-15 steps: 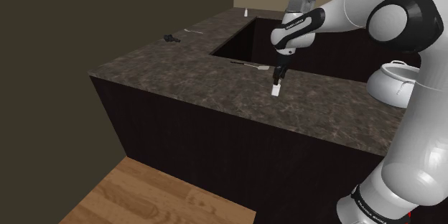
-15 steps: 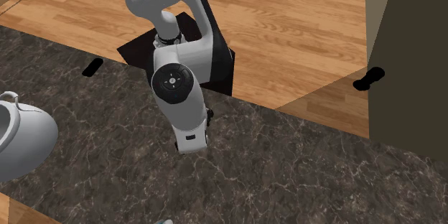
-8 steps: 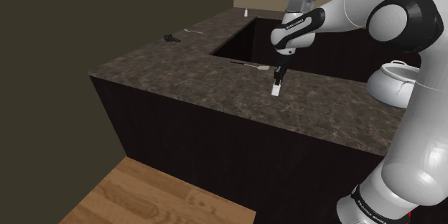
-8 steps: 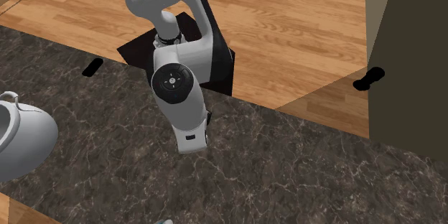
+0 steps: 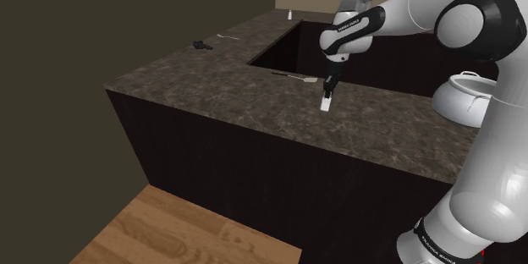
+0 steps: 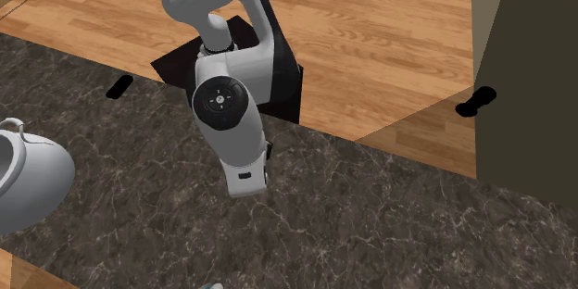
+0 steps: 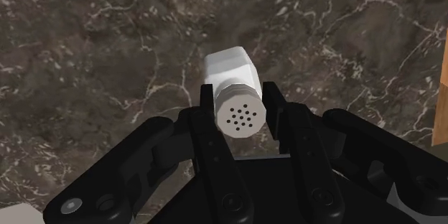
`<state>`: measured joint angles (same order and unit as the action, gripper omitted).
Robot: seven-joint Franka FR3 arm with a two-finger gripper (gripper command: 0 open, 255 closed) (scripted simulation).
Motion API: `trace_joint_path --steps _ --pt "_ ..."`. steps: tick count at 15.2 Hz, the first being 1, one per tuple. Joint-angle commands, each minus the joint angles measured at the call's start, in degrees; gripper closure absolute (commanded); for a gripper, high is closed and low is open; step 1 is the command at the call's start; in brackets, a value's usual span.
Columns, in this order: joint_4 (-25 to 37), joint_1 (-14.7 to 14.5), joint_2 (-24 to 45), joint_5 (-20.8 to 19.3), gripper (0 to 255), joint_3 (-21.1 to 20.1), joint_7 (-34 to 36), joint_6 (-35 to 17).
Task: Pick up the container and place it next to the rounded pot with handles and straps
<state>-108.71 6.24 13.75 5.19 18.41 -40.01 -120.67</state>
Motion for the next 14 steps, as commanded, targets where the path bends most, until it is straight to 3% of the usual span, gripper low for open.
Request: trace_joint_path --steps 1,14 --pt "0.68 -0.07 -0.62 -0.28 255 0.07 0.21 1.27" --pt "6.96 -0.28 -3.69 -1.60 255 0.39 1.11 10.44"
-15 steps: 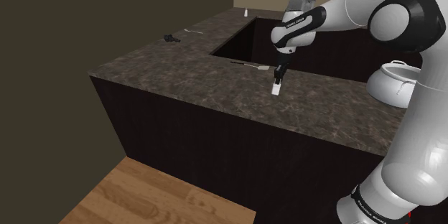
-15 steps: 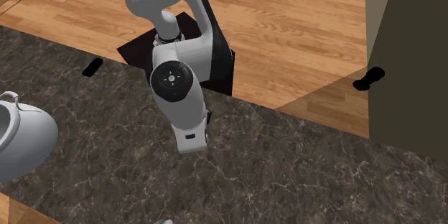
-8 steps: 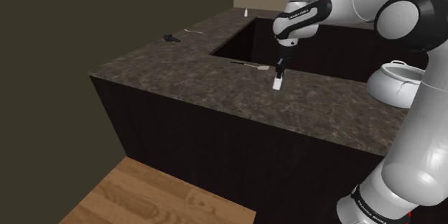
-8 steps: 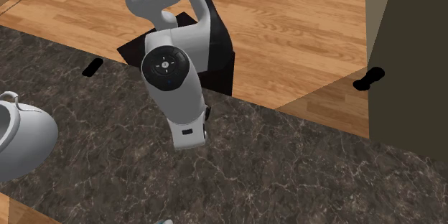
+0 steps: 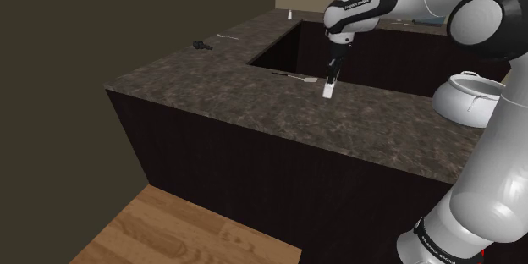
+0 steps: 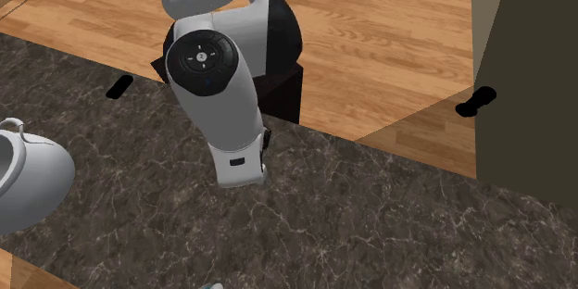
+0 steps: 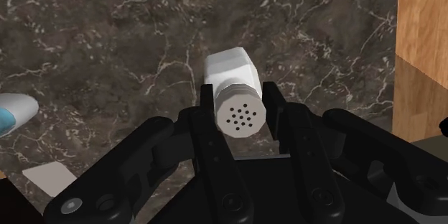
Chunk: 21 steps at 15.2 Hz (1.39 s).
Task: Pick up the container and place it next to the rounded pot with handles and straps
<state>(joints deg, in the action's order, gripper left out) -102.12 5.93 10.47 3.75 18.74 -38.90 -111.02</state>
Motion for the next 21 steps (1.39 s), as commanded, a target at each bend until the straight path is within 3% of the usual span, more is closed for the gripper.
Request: trace_joint_path --steps 1,21 --pt "0.95 0.02 -0.57 -0.22 255 0.08 0.05 1.51" --pt "16.03 0.38 -0.87 -0.48 255 0.36 0.33 16.86"
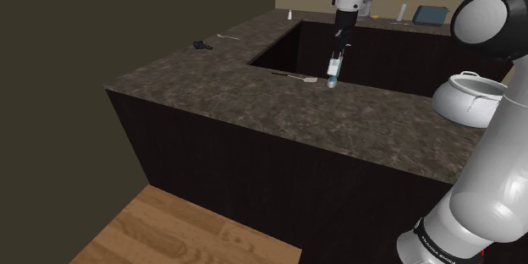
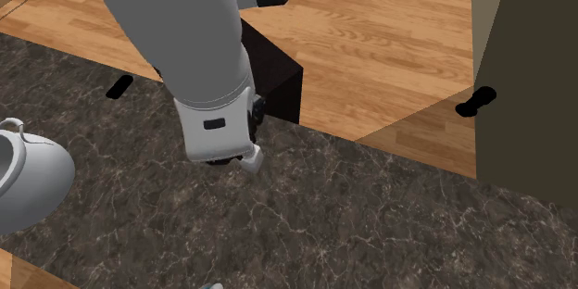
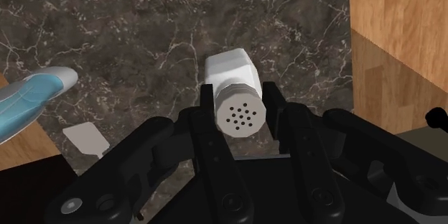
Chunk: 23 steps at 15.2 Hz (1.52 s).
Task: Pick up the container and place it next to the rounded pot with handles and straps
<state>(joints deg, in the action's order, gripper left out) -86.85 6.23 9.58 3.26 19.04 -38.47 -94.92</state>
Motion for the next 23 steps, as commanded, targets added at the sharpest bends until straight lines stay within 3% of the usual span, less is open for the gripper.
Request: trace_joint_path --steps 1,9,16,23 --pt "1.72 0.14 0.16 0.06 255 0.07 -0.12 1.59" --pt "9.37 0.66 1.74 0.58 255 0.24 -0.35 7.74" --pt "-2.55 3.44 -7.83 -2.58 255 3.09 -6.45 4.90" --pt "-9.78 6.98 -14.54 -5.52 255 6.67 -13.40 3.77"
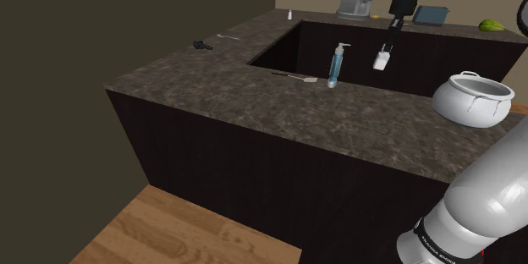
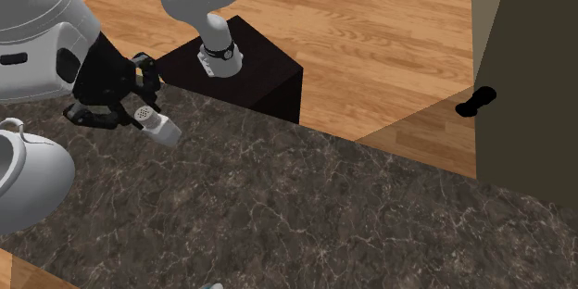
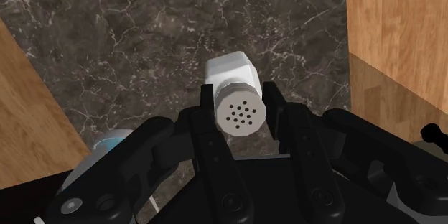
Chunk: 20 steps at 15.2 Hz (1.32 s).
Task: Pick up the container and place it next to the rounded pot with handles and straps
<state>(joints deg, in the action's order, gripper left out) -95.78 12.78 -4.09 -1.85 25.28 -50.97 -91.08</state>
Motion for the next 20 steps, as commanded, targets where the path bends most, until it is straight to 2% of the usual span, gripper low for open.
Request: trace_joint_path --steps 1,10,20 --pt "-1.57 0.96 -1.61 -0.80 255 1.02 -1.98 -0.15" --pt "-4.87 5.91 -5.65 -3.68 255 7.21 -12.73 -0.36" --pt "-2.17 11.38 -3.62 -3.82 255 16.33 -27.45 -0.22"
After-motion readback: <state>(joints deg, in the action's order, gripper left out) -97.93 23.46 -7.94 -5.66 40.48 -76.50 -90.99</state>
